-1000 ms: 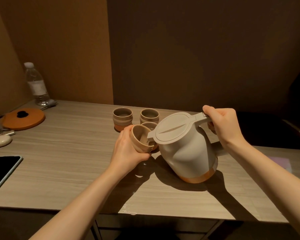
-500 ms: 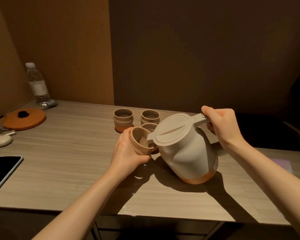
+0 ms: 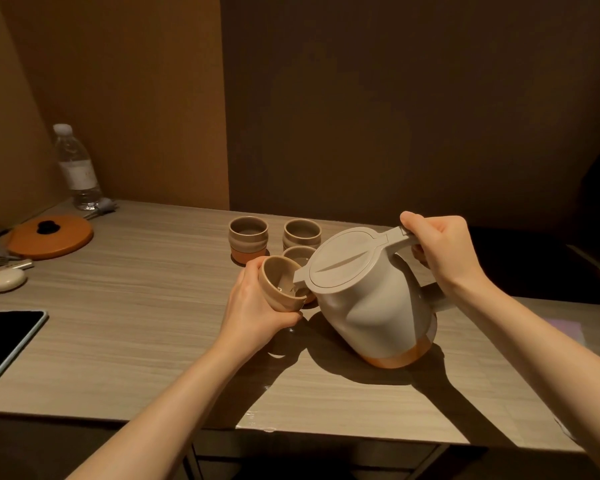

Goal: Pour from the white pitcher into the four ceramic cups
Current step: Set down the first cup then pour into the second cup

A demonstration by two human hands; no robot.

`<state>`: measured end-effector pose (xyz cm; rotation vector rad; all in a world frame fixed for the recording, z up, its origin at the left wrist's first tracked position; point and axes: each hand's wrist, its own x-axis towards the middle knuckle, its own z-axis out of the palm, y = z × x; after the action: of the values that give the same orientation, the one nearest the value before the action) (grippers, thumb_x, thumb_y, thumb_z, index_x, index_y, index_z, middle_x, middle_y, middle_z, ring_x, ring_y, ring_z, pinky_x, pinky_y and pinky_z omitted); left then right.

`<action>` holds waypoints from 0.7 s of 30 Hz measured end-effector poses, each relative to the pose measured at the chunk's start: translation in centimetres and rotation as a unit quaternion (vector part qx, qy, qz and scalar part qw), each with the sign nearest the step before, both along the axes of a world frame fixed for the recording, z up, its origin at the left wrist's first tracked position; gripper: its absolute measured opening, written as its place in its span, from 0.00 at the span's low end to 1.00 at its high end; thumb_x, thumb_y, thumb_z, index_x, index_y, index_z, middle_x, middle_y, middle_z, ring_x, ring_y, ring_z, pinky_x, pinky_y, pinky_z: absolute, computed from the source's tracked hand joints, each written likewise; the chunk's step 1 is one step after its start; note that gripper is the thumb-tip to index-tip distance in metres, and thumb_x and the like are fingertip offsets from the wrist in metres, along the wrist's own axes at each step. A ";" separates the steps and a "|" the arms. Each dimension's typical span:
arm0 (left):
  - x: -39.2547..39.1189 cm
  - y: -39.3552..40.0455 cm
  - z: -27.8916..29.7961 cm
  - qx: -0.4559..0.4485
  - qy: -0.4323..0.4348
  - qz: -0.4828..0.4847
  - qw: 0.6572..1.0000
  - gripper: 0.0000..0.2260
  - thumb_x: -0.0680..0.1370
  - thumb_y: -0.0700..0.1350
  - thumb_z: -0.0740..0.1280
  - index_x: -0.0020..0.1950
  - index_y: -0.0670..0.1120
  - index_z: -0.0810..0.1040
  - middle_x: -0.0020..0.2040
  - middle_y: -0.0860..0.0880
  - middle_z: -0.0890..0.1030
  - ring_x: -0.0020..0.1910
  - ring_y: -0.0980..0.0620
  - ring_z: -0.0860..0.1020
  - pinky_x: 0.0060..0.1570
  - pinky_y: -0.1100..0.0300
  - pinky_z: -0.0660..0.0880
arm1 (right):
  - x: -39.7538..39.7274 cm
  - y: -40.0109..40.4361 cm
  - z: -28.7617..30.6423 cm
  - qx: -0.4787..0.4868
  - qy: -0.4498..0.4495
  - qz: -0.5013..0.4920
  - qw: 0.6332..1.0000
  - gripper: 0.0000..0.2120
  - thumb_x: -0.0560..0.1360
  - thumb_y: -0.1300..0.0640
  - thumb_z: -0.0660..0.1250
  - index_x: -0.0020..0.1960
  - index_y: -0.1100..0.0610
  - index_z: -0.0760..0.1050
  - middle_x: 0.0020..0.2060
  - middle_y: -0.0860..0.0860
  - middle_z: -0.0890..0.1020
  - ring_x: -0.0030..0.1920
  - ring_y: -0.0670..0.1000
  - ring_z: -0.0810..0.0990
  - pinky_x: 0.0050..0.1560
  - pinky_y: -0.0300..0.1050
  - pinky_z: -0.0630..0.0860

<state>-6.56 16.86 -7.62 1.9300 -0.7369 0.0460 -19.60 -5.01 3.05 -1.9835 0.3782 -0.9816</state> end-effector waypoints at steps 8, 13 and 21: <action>0.0 0.1 -0.1 0.004 0.002 0.004 1.000 0.44 0.57 0.48 0.82 0.68 0.51 0.66 0.62 0.53 0.74 0.61 0.54 0.72 0.55 0.61 0.70 | 0.2 0.1 0.1 -0.010 0.004 0.003 1.000 0.25 0.78 0.54 0.64 0.26 0.67 0.70 0.21 0.55 0.69 0.22 0.46 0.65 0.29 0.32 0.65; -0.1 0.3 0.0 0.000 0.004 0.003 1.000 0.43 0.57 0.47 0.83 0.68 0.51 0.66 0.62 0.53 0.74 0.62 0.54 0.72 0.55 0.62 0.69 | 0.3 0.3 0.1 -0.011 0.005 0.007 1.000 0.25 0.78 0.55 0.64 0.24 0.61 0.69 0.20 0.53 0.68 0.21 0.45 0.65 0.29 0.32 0.65; -0.1 0.2 -0.2 -0.002 0.010 0.006 1.000 0.43 0.57 0.48 0.83 0.68 0.52 0.66 0.62 0.53 0.74 0.62 0.54 0.72 0.56 0.60 0.71 | 0.4 0.3 0.2 -0.008 0.009 0.002 1.000 0.25 0.78 0.54 0.64 0.23 0.61 0.68 0.19 0.51 0.67 0.21 0.45 0.64 0.30 0.32 0.65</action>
<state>-6.64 17.06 -7.80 1.9286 -0.7118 0.0362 -19.20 -4.67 3.27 -2.0074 0.3783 -0.9673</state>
